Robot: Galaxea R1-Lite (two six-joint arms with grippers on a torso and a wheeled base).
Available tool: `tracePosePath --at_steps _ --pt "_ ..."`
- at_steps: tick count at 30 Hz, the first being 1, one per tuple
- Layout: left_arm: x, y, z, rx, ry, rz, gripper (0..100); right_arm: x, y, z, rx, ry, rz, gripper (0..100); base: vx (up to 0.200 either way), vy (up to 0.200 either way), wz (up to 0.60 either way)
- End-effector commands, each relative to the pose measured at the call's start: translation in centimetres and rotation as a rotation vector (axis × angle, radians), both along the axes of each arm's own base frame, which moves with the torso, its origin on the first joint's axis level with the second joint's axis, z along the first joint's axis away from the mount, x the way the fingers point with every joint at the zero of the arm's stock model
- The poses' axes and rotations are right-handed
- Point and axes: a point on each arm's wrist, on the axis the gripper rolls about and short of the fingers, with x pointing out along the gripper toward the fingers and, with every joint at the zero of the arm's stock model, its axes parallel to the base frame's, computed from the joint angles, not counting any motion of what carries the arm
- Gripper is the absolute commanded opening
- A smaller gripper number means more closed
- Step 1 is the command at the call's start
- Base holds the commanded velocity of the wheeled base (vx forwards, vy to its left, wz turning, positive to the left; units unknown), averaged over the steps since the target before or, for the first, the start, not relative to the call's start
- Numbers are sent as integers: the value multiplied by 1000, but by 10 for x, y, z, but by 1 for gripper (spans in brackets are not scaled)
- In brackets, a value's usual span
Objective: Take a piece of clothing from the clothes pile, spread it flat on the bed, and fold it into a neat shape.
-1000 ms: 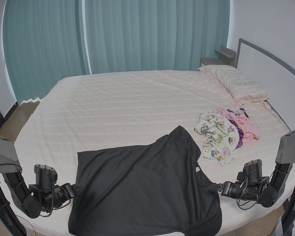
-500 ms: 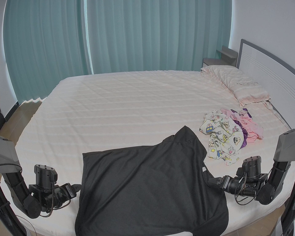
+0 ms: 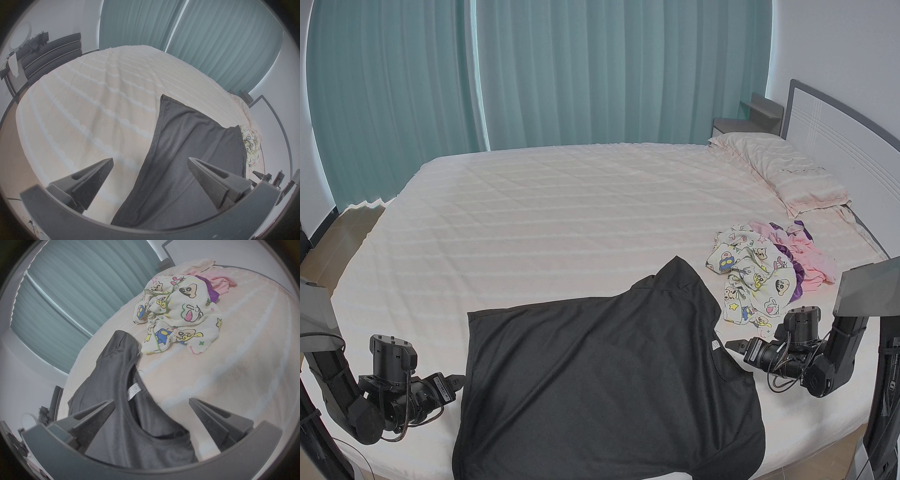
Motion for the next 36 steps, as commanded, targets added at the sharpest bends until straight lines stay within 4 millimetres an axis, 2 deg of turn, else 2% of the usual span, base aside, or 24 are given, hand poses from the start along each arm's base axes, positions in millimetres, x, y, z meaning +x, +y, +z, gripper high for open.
tracePosePath --at_steps 1,8,12,21,26,29,36 --pt "0 0 -1 0 4 1 100 7 -4 -14 -69 1 33 100 0 0 0" --pt "0 0 -1 0 4 1 100 18 3 -9 -235 -69 86 100 0 0 0" --pt "0 0 0 0 2 1 100 23 11 -13 -334 -90 138 100 0 0 0" --pt "-1 0 0 0 2 1 100 25 27 -19 -395 -64 206 100 0 0 0" --pt "-1 0 0 0 2 1 100 27 27 -18 -399 -71 199 100 0 0 0" --pt "-1 0 0 0 2 1 100 30 13 -12 -413 -79 142 100 0 0 0" --pt "-1 0 -1 1 5 1 100 25 -1 -7 -426 -73 111 100 0 0 0"
